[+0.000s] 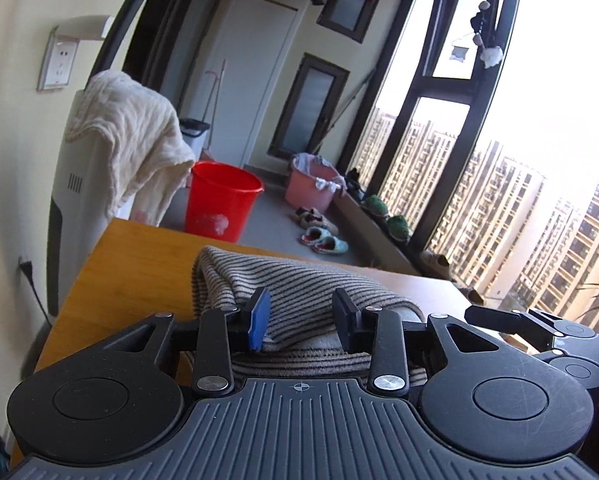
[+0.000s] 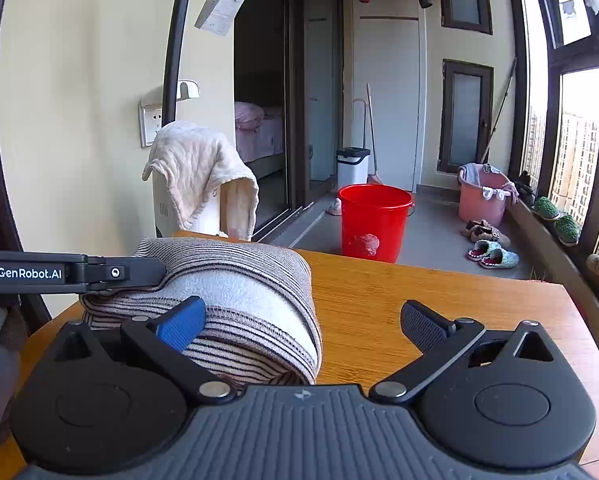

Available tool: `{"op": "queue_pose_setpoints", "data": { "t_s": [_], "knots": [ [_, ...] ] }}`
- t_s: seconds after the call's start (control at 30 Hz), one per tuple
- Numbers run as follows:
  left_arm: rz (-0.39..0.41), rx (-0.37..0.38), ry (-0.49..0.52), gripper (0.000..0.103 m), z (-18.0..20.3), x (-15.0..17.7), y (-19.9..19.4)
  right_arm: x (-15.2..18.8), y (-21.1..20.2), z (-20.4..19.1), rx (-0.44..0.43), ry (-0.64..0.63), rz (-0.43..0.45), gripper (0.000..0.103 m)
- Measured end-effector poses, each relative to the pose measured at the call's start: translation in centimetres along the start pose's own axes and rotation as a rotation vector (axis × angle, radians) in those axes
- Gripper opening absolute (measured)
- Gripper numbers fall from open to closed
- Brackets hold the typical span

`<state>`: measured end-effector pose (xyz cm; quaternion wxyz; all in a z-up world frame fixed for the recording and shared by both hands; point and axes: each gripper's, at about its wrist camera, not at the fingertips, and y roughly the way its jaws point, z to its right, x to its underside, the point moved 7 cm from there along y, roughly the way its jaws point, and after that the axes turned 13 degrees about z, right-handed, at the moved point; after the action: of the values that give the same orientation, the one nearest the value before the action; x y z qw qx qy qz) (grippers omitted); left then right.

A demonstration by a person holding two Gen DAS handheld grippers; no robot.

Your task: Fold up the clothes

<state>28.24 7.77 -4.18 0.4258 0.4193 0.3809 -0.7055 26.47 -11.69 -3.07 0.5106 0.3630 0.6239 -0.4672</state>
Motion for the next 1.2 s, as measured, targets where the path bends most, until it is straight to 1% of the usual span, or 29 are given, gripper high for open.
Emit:
{"op": "queue_pose_setpoints", "data": {
  "t_s": [0.13,0.2,0.23,0.27,0.33,0.4,0.43,0.47,0.53,0.57,0.6,0.63,0.67,0.73,0.77,0.83,0.87,0.9,0.97,1.0,1.07,1.1,1.13,1.17,1.2],
  "knots": [
    [0.01,0.007,-0.006,0.037,0.2,0.8,1.1,-0.6,-0.2,2.1,-0.004,0.109,0.004,0.103],
    [0.014,0.002,-0.004,0.037,0.2,0.7,1.6,-1.6,0.1,3.1,0.035,0.113,0.046,0.103],
    [0.015,0.0,-0.003,0.037,0.2,0.7,1.9,-2.0,0.5,3.4,0.038,0.113,0.058,0.103],
    [0.015,-0.001,-0.003,0.038,0.2,0.6,2.0,-2.4,1.1,3.7,0.029,0.117,0.061,0.103],
    [0.013,0.0,-0.005,0.038,0.2,0.7,2.2,-2.4,2.3,3.7,-0.031,0.136,0.042,0.103],
    [0.019,-0.004,0.0,0.038,0.5,0.8,2.0,-1.4,3.7,3.2,-0.071,0.118,-0.013,0.103],
    [0.021,-0.006,-0.004,0.038,0.6,0.9,1.9,-0.9,4.1,3.1,-0.083,0.114,-0.019,0.103],
    [0.023,-0.007,-0.013,0.038,0.5,0.9,1.9,-0.6,4.2,3.3,-0.095,0.133,-0.015,0.103],
    [0.014,-0.013,-0.029,0.04,0.5,1.0,2.1,-0.6,3.9,4.3,-0.123,0.227,-0.028,0.103],
    [0.007,-0.012,-0.041,0.04,0.3,0.9,2.2,-0.7,3.3,4.8,-0.143,0.255,-0.017,0.103],
    [0.0,-0.003,-0.055,0.041,0.2,0.8,2.3,-0.9,2.5,5.2,-0.167,0.268,0.002,0.103],
    [-0.007,0.004,-0.073,0.041,0.0,0.5,2.3,-1.1,1.9,5.4,-0.177,0.251,0.016,0.103],
    [-0.014,0.008,-0.09,0.043,-0.2,0.3,2.3,-1.3,1.3,5.6,-0.178,0.216,0.026,0.103],
    [-0.031,0.027,-0.12,0.052,-0.6,-0.1,2.2,-1.8,0.5,5.6,-0.189,0.167,0.041,0.103],
    [-0.04,0.041,-0.13,0.059,-0.7,-0.2,2.1,-2.3,0.6,5.5,-0.203,0.168,0.042,0.103],
    [-0.052,0.049,-0.101,0.061,-0.5,0.0,2.2,-3.1,1.1,5.3,-0.228,0.188,0.04,0.103],
    [-0.057,0.051,-0.08,0.062,-0.4,0.2,2.2,-3.5,1.7,5.1,-0.237,0.218,0.036,0.096],
    [-0.058,0.052,-0.058,0.062,-0.2,0.3,2.2,-3.8,2.4,4.9,-0.251,0.252,0.029,0.084],
    [-0.051,0.056,-0.012,0.062,0.4,0.7,2.1,-4.1,4.0,4.1,-0.278,0.307,0.001,0.077],
    [-0.047,0.055,0.003,0.062,0.5,0.7,2.0,-4.0,4.7,3.6,-0.29,0.31,-0.012,0.073],
    [-0.044,0.051,0.002,0.062,0.5,0.8,2.0,-2.9,5.7,2.2,-0.275,0.221,-0.058,0.073],
    [-0.042,0.05,0.0,0.062,0.5,0.8,2.0,-2.1,6.0,1.8,-0.259,0.177,-0.061,0.073],
    [-0.043,0.048,-0.002,0.063,0.4,0.8,2.0,-1.3,6.1,1.8,-0.247,0.176,-0.056,0.075],
    [-0.049,0.045,0.006,0.064,0.4,0.9,2.2,-0.7,6.1,2.2,-0.237,0.221,-0.064,0.076],
    [-0.058,0.039,0.019,0.066,0.5,1.0,2.5,-0.1,6.1,2.9,-0.228,0.292,-0.078,0.076]
  ]
}}
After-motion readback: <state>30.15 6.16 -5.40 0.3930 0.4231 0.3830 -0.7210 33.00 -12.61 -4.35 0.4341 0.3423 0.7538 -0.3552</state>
